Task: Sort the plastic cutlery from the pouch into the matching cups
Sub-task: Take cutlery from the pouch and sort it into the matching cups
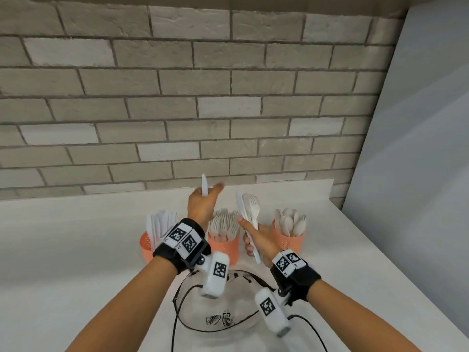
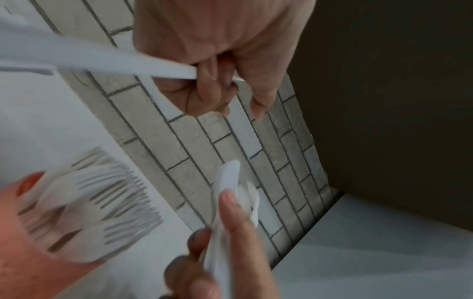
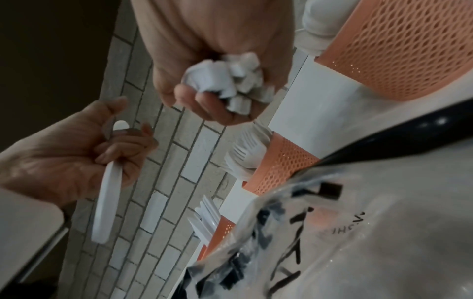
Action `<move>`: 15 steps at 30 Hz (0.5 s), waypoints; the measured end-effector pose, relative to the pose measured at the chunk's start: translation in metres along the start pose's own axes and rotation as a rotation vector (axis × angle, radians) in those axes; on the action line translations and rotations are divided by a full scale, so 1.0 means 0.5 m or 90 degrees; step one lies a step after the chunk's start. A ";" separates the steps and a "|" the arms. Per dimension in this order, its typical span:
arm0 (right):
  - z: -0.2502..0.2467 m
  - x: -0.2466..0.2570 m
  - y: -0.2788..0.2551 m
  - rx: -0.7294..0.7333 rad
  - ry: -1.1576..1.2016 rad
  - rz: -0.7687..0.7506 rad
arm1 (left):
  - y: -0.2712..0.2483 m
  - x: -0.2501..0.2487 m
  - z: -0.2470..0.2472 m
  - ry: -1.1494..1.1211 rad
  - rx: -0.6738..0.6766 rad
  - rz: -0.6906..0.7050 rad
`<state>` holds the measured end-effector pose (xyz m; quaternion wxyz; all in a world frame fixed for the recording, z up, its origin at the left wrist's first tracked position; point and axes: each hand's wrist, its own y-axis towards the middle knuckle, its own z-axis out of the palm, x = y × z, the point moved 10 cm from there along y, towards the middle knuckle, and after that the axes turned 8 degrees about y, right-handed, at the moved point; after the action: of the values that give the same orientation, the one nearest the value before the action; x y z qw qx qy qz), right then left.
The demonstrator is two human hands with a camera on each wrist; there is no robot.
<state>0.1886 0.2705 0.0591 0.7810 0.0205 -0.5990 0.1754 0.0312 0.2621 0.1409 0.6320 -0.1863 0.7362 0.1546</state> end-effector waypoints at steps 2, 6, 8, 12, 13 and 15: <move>0.003 0.004 -0.002 0.003 -0.003 -0.011 | -0.010 0.020 0.018 0.031 0.018 -0.014; 0.010 0.011 -0.012 0.002 -0.028 -0.051 | -0.027 0.038 0.046 0.070 0.030 -0.011; 0.011 0.016 -0.015 -0.004 -0.044 -0.084 | -0.031 0.044 0.057 0.081 0.028 -0.007; 0.009 0.020 -0.023 -0.005 -0.040 -0.109 | -0.037 0.043 0.067 0.094 0.024 0.007; 0.007 0.019 -0.025 -0.003 -0.035 -0.104 | -0.037 0.042 0.069 0.101 0.027 0.011; 0.003 0.020 -0.027 0.004 -0.014 -0.088 | -0.036 0.043 0.072 0.095 0.037 0.003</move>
<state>0.1932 0.2600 0.0712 0.7848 0.0660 -0.6039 0.1228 0.0685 0.2611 0.1141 0.5801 -0.1773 0.7858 0.1203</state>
